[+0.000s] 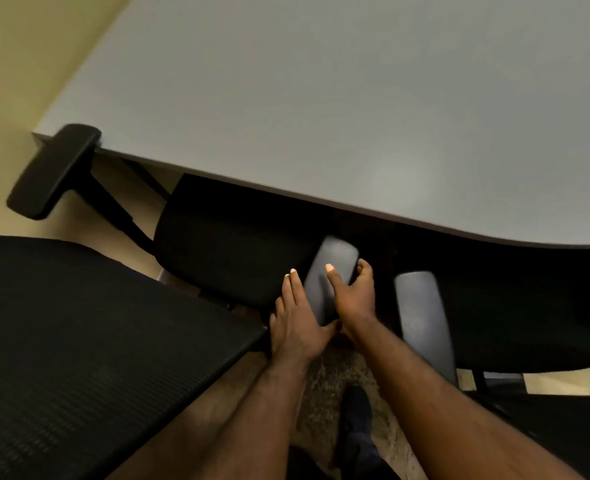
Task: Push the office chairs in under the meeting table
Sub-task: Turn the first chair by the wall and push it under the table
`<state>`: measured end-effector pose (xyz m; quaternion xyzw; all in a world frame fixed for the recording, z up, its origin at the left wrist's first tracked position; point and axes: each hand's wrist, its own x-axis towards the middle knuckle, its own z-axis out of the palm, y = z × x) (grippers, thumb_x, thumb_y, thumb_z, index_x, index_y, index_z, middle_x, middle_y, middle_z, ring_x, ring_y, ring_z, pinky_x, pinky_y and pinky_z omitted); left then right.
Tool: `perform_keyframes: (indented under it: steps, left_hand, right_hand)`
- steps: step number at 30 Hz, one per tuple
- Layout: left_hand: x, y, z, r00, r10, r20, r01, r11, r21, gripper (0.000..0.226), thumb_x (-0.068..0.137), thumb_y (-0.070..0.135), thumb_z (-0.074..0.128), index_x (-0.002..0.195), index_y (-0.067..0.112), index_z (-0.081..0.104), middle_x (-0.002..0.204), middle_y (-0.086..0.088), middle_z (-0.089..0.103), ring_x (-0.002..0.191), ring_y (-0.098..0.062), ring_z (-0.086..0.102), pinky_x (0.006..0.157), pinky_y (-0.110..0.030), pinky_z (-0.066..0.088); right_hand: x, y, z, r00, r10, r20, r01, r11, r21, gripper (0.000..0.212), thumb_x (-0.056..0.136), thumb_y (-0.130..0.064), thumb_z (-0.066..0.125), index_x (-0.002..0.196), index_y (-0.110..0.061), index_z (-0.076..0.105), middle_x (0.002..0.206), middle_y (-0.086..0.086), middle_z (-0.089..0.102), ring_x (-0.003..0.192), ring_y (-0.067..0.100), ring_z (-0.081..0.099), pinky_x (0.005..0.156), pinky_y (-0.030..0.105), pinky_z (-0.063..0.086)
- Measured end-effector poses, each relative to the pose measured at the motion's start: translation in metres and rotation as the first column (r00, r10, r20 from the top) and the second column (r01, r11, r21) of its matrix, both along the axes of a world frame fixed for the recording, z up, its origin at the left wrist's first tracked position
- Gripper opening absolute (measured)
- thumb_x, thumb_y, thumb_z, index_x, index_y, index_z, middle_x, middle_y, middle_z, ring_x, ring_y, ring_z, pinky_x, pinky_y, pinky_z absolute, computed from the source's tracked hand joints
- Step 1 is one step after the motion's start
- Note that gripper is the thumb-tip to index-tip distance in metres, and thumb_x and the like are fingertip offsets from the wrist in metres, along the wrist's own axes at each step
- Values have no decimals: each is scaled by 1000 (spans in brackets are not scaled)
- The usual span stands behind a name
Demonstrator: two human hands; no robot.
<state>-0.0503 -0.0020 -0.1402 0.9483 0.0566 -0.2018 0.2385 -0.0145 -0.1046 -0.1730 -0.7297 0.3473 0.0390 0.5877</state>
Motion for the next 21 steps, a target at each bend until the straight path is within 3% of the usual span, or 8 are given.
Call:
perform_keyframes:
  steps: [8, 13, 21]
  left_hand:
    - [6, 3, 81, 996, 3, 84, -5, 999, 33, 123, 72, 64, 68, 152, 18, -14, 163, -1, -5, 147, -23, 12, 115, -42, 23]
    - [13, 2, 135, 989, -62, 132, 47, 993, 110, 101, 89, 53, 55, 152, 16, -14, 163, -2, -9, 149, -23, 7, 118, -43, 19]
    - [48, 50, 244, 951, -134, 280, 56, 962, 268, 78, 100, 33, 42, 152, 12, -12, 163, -3, -10, 150, -23, 1, 119, -46, 11]
  right_hand:
    - [9, -7, 80, 995, 74, 65, -70, 995, -71, 69, 86, -30, 71, 143, -10, 38, 145, 12, 44, 133, 25, 41, 109, 36, 36]
    - [18, -10, 141, 972, 196, 127, -179, 975, -132, 62, 92, -28, 64, 146, -12, 36, 149, 9, 41, 137, 23, 37, 108, 32, 31]
    - [37, 12, 238, 814, 539, 214, -427, 807, -409, 64, 98, -36, 48, 151, -9, 24, 160, 8, 20, 148, 22, 12, 120, 39, 16]
